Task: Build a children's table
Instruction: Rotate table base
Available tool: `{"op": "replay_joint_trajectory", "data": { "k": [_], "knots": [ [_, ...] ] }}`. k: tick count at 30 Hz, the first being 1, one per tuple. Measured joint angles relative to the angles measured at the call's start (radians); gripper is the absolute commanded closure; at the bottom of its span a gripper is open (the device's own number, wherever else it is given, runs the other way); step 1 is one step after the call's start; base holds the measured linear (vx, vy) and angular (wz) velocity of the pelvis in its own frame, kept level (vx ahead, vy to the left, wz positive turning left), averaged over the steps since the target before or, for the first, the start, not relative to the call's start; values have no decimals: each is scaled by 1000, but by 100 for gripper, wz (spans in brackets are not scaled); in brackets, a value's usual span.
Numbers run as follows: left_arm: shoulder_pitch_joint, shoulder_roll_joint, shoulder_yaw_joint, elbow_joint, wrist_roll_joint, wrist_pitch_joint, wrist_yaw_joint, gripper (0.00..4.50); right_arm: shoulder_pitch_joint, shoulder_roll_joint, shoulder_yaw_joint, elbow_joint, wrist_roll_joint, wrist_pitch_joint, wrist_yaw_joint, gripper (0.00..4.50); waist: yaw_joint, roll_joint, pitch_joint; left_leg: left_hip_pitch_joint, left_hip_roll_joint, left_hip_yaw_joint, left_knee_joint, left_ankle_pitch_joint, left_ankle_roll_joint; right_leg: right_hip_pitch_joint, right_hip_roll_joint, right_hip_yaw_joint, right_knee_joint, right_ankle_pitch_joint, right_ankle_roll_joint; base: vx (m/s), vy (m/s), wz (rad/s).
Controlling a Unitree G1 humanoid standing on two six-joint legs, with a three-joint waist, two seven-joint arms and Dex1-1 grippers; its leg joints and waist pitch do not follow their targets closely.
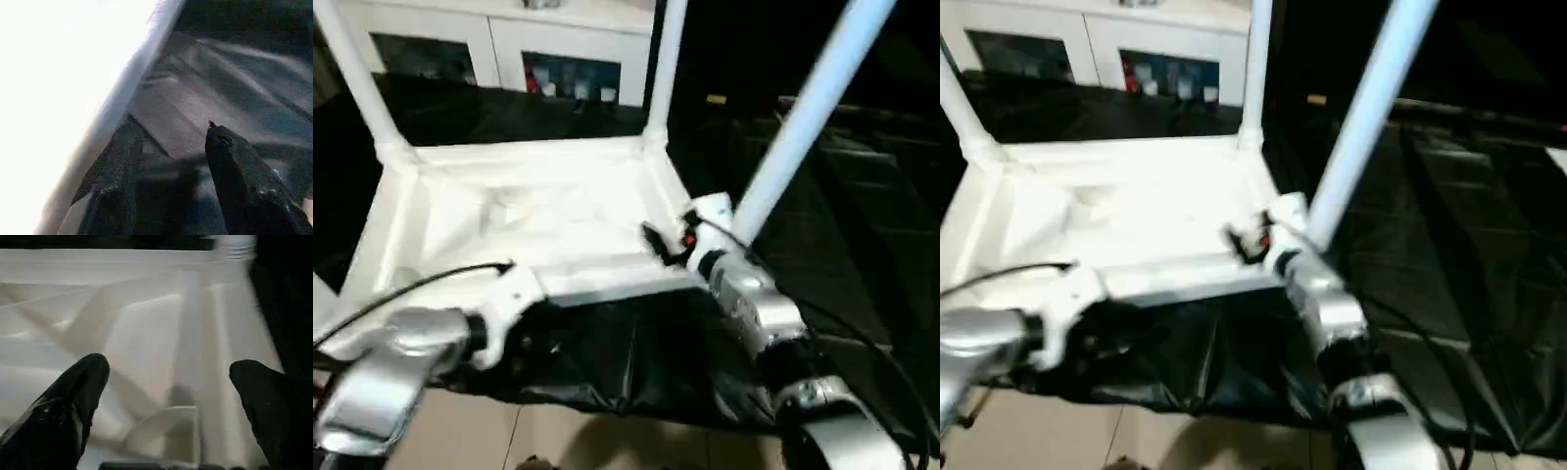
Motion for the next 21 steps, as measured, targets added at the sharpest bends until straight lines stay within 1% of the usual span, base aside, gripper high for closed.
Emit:
{"op": "replay_joint_trajectory", "data": {
  "k": [2,4,7,8,10,11,13,16,18,19,21],
  "knots": [
    [-27,-46,-31,25,15,-2,19,215,-21,-32,-11,46,-7,-27,-17,0,9,2,0,0,0,0,1,0,0,0,0,0,1,0,0,0,0,0],
    [-62,-91,-57,65,23,-8,51,215,-48,-67,-13,92,-12,-51,-26,0,13,4,1,-2,0,0,5,1,0,0,-1,0,3,0,0,0,0,0],
    [-110,-121,-96,123,32,-36,104,215,-83,-100,-24,145,-25,-90,-34,0,10,4,0,-2,1,0,9,1,0,1,-1,0,6,0,0,0,0,0],
    [-129,-148,-104,158,43,-55,139,215,-103,-114,-27,178,-36,-110,-31,0,10,6,1,-3,1,-1,10,1,0,1,-1,0,6,1,0,0,0,0],
    [-150,-177,-103,195,57,-84,195,215,-121,-129,-27,199,-53,-140,-17,0,8,6,2,-5,1,-1,11,1,0,0,-1,-1,6,2,0,0,0,0],
    [-155,-197,-90,206,62,-102,237,215,-126,-139,-22,208,-66,-164,-2,0,7,6,1,-6,1,-2,12,1,0,0,-1,-1,6,2,0,0,0,0],
    [-155,-221,-59,208,65,-132,286,215,-127,-144,-18,208,-78,-182,29,0,5,6,1,-8,1,-2,13,1,0,0,0,-2,6,2,0,0,0,0],
    [-138,-242,11,177,77,-192,352,215,-120,-135,-15,194,-71,-195,89,0,-2,8,0,-10,1,-3,13,0,0,-1,0,-3,5,2,0,0,0,0],
    [-84,-267,64,131,79,-250,417,185,-85,-115,-13,122,-43,-203,137,0,-8,9,0,-11,2,-2,12,-1,2,-2,1,-3,4,2,0,0,0,0],
    [-56,-276,84,120,79,-279,448,185,-64,-106,-8,83,-37,-208,153,0,-9,9,0,-11,2,-2,11,-1,2,-1,1,-3,3,1,0,0,0,0],
    [16,-310,151,107,79,-352,541,180,-2,-92,18,-13,-24,-219,177,0,-7,9,0,-12,3,-3,11,-1,2,-3,1,-4,2,1,0,0,0,0]
  ]
}}
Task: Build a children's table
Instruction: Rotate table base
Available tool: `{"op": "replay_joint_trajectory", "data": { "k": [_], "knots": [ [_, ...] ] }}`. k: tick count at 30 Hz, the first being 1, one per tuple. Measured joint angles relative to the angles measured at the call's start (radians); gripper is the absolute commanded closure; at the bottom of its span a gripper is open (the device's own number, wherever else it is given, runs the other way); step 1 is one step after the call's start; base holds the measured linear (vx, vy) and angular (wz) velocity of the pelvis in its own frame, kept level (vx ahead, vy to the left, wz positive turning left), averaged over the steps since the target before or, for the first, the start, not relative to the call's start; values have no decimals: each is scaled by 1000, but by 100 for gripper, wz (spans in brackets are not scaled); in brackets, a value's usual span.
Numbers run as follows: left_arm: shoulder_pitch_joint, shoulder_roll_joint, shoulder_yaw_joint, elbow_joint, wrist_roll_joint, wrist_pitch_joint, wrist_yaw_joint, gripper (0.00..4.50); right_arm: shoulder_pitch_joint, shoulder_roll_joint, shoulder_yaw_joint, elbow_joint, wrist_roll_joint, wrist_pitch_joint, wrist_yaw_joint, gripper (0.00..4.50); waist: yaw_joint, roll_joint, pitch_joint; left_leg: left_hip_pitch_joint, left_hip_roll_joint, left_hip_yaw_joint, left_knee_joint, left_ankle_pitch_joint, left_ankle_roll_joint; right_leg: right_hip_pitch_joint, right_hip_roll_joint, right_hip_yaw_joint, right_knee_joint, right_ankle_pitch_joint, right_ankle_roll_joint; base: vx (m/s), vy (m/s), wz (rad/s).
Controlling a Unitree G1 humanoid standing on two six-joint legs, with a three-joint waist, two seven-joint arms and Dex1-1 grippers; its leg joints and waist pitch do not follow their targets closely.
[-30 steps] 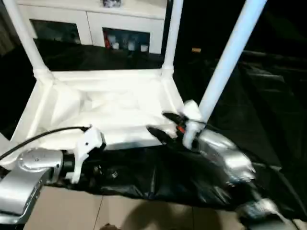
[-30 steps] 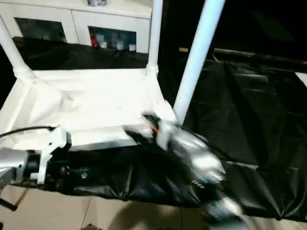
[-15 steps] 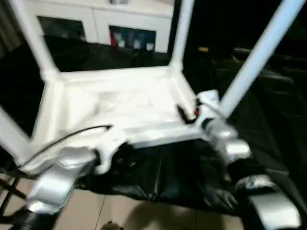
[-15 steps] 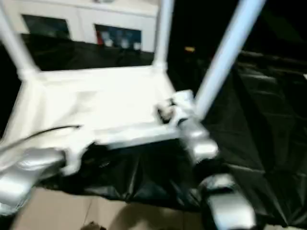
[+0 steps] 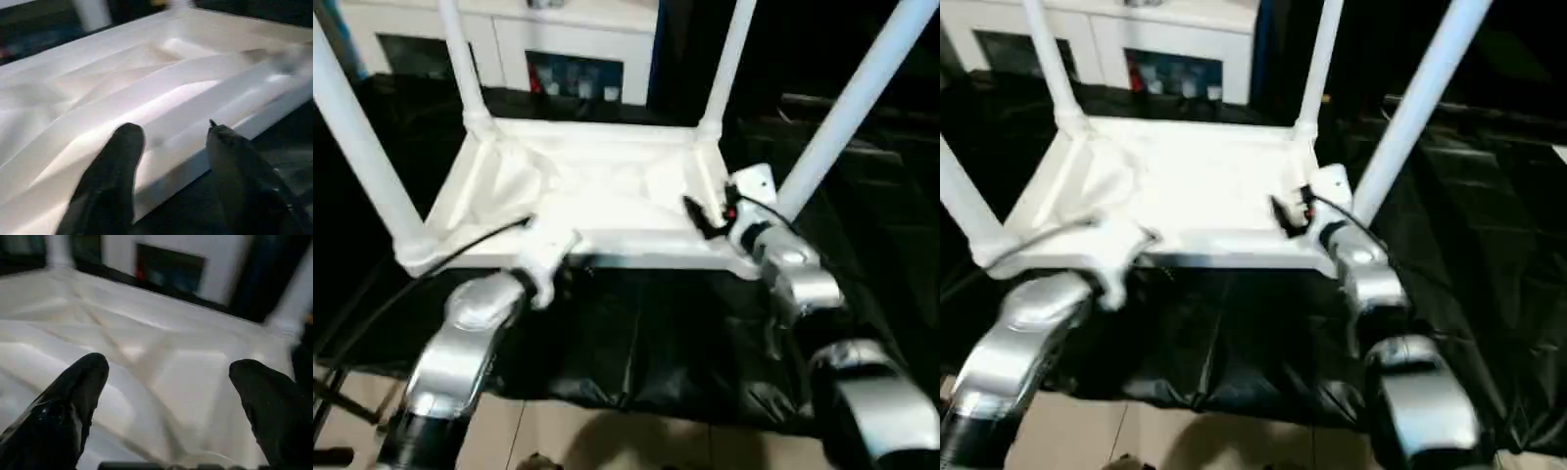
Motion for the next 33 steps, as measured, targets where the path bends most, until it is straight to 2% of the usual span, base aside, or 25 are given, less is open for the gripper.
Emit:
{"op": "replay_joint_trajectory", "data": {
  "k": [2,5,8,11,13,14,16,21,25,30,33],
  "knots": [
    [55,-43,104,-1,-4,-74,118,145,74,1,25,-93,23,15,44,0,1,0,0,0,2,0,0,0,0,0,0,0,-1,0,0,0,0,0],
    [81,-82,249,2,-2,-155,284,144,166,1,59,-187,23,30,61,0,11,0,0,1,2,-1,1,0,0,2,1,0,-2,0,1,0,0,0],
    [81,-99,317,0,3,-207,360,123,211,-11,75,-267,25,63,86,0,15,1,1,1,2,-1,1,0,0,3,1,2,-3,-1,4,0,0,0],
    [90,-117,325,0,18,-257,409,97,272,-27,93,-372,22,102,96,0,17,-1,-1,1,2,-2,1,0,0,4,2,2,-3,-3,6,0,0,0],
    [89,-117,327,1,16,-284,422,97,324,-47,93,-429,23,143,102,0,17,-1,-1,1,2,-3,1,0,0,5,2,2,-4,-3,7,0,0,0],
    [82,-113,329,9,11,-296,420,71,348,-61,92,-446,26,165,106,0,15,-1,-1,0,2,-3,1,0,0,4,2,2,-4,-3,6,0,0,0],
    [64,-103,334,40,-1,-313,416,64,377,-80,92,-479,27,195,112,0,14,-1,-1,0,2,-3,0,0,0,4,2,2,-3,-2,6,0,0,0],
    [-48,-37,357,202,-40,-327,379,31,411,-98,91,-569,52,269,117,0,6,0,-1,1,1,-5,0,0,0,4,7,3,-3,-2,6,0,0,0],
    [-116,27,361,316,-49,-326,332,9,447,-137,92,-639,68,356,151,0,12,0,-1,1,2,-5,-1,0,-1,4,7,3,-4,-2,5,0,0,0],
    [-184,77,399,456,-87,-337,321,9,502,-213,92,-729,105,430,223,0,14,0,-1,1,1,-4,-1,0,-1,4,7,3,-4,-1,4,0,0,0],
    [-240,108,415,568,-158,-357,202,9,516,-253,90,-749,103,471,231,0,15,-1,-1,2,1,-5,0,0,-1,4,7,3,-3,-1,5,0,0,0]
  ]
}}
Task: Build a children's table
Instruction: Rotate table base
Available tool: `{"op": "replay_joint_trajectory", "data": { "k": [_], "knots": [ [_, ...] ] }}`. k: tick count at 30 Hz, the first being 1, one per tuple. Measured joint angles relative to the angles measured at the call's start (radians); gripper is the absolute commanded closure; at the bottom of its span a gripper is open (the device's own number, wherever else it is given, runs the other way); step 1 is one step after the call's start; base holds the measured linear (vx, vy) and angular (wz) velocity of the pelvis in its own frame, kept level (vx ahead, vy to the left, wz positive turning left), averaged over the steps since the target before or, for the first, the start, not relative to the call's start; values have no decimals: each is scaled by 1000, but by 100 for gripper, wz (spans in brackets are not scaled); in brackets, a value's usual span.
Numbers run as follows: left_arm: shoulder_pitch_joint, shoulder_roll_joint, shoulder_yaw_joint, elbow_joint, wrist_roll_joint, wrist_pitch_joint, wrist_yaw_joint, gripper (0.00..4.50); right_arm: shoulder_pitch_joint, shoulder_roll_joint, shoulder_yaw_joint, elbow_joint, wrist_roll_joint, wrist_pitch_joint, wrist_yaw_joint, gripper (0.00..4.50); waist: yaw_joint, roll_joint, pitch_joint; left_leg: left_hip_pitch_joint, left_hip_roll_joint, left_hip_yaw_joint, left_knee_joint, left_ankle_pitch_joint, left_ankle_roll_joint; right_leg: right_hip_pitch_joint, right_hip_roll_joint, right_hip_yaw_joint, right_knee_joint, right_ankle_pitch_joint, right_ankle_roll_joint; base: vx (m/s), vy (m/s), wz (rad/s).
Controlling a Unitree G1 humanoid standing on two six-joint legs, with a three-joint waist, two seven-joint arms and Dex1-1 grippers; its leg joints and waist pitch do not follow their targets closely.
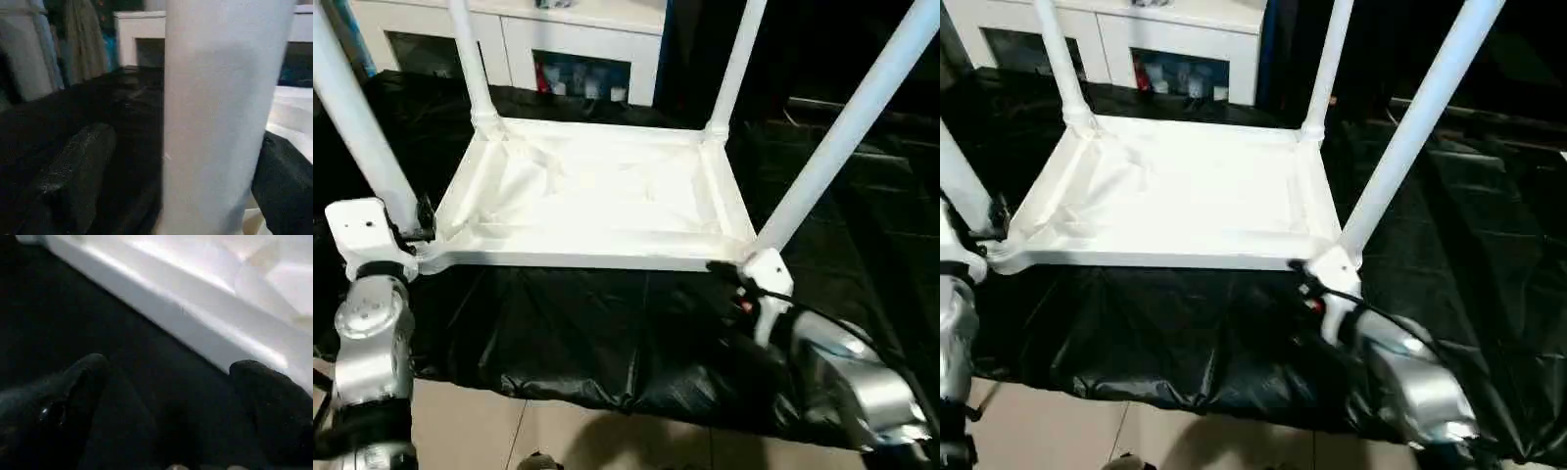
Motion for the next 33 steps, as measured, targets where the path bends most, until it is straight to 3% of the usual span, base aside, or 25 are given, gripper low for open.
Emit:
{"op": "replay_joint_trajectory", "data": {
  "k": [4,8,11,19,22,27,33],
  "knots": [
    [-18,59,-36,79,-50,-35,-250,9,-9,-4,-8,23,-18,38,-28,0,-1,0,0,0,0,0,0,0,0,0,0,1,0,0,0,0,0,0],
    [-1,120,-98,70,-117,34,-551,9,-60,11,-8,99,-54,56,-77,0,13,2,-1,0,0,2,0,0,0,0,-3,1,1,1,-1,0,0,0],
    [14,129,-168,46,-151,100,-700,9,-99,23,-4,150,-72,55,-105,0,24,1,-1,0,-2,4,0,0,0,1,-7,1,1,0,-1,0,0,0],
    [14,103,-257,-48,-273,225,-903,9,-243,90,-8,435,-135,-19,-225,0,20,-1,-2,0,-3,5,1,0,0,0,-9,1,5,1,-1,0,0,0],
    [31,92,-298,-137,-310,284,-946,9,-283,109,-17,505,-143,-42,-244,0,17,-1,-2,0,-3,6,1,0,0,0,-9,1,4,1,-1,0,0,0],
    [139,88,-409,-387,-393,407,-989,9,-329,156,-10,579,-165,-79,-252,0,-9,-3,-2,0,-2,7,1,0,1,0,-9,1,4,0,-1,0,0,0],
    [219,68,-498,-569,-451,503,-984,9,-406,225,15,701,-193,-135,-250,0,-54,-10,-2,2,1,7,1,1,-1,0,-6,1,8,1,-3,0,0,0]
  ]
}}
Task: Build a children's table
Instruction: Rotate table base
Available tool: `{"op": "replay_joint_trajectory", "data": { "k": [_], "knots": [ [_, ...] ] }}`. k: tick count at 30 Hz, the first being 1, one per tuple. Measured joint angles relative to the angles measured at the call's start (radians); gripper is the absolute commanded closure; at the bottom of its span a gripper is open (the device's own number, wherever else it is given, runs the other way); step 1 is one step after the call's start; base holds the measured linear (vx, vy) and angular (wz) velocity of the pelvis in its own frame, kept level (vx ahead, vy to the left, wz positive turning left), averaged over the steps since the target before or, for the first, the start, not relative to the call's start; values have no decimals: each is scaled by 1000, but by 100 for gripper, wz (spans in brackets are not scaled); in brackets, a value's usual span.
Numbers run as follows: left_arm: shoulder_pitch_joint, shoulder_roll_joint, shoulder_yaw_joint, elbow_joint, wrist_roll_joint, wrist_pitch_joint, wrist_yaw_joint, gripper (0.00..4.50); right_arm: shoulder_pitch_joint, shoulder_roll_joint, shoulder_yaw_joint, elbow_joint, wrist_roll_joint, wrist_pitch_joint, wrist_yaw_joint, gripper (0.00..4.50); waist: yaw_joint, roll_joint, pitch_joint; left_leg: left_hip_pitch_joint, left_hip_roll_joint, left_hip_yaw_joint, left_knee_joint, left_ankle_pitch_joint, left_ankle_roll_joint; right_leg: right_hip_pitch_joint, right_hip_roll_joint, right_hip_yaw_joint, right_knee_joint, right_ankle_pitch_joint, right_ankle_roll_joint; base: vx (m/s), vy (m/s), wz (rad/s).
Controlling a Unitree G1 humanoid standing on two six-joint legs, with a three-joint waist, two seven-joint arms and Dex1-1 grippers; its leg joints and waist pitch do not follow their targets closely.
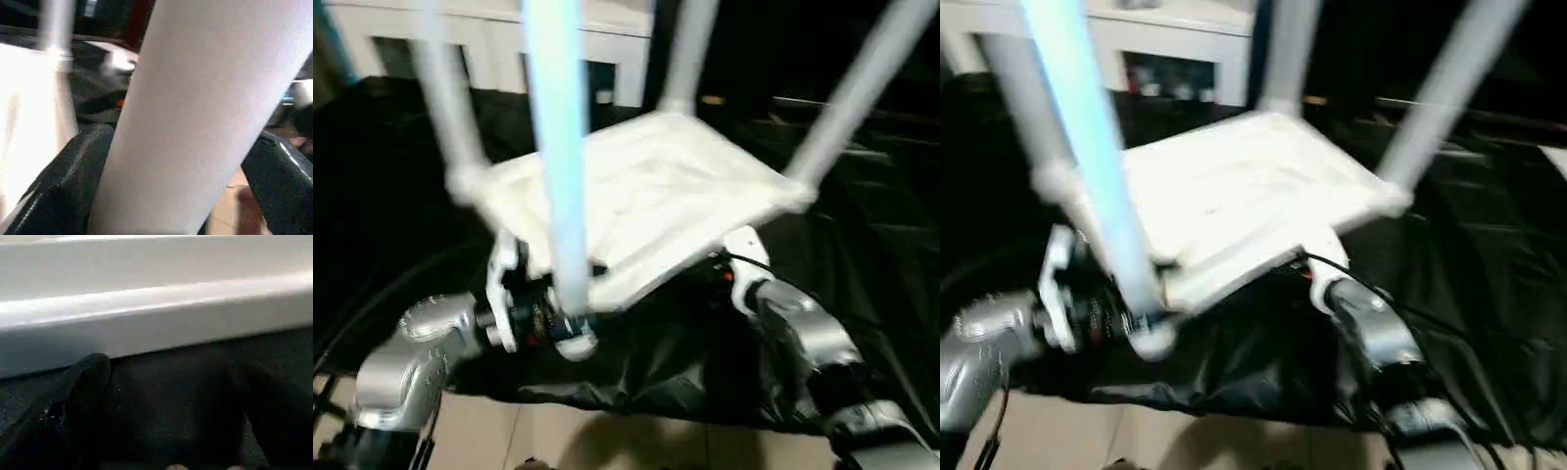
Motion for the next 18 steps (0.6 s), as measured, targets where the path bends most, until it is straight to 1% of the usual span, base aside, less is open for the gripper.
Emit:
{"op": "replay_joint_trajectory", "data": {
  "k": [4,5,7,9,10,13,15,18],
  "knots": [
    [-7,-51,-41,-40,-6,27,26,9,-42,56,21,62,-21,-33,-1,0,-10,-6,0,4,1,-1,0,0,-1,0,3,-1,0,-1,1,0,0,0],
    [-17,-68,-57,-40,-4,30,38,9,-55,72,27,84,-27,-46,0,0,-11,-9,0,5,2,-1,0,0,-1,0,6,-1,1,0,1,0,0,0],
    [-39,-89,-73,-34,16,24,53,9,-66,91,35,100,-29,-53,1,0,-8,-12,0,6,9,-1,0,1,-3,0,9,-1,-1,1,-1,0,0,0],
    [-74,-117,-89,3,57,-11,78,9,-72,107,39,118,-29,-71,1,0,-2,-12,0,8,10,-1,0,2,-4,0,10,-1,0,1,-1,0,0,0],
    [-93,-131,-97,24,76,-28,93,9,-76,112,40,125,-29,-76,1,0,-1,-12,0,10,10,-1,0,2,-5,0,10,-1,0,2,-2,0,0,0],
    [-149,-171,-113,97,134,-82,145,9,-90,126,44,155,-28,-93,1,0,0,-12,0,11,10,0,0,3,-5,0,10,0,0,5,-7,0,0,0],
    [-202,-221,-115,181,180,-137,201,9,-94,115,28,169,-26,-110,23,0,3,-12,0,10,10,0,0,3,-5,0,10,0,-1,5,-8,0,0,0],
    [-244,-262,-115,250,217,-193,256,9,-87,96,15,170,-21,-134,62,0,9,-11,1,9,10,0,-1,3,-5,0,10,0,-2,5,-8,0,0,0]
  ]
}}
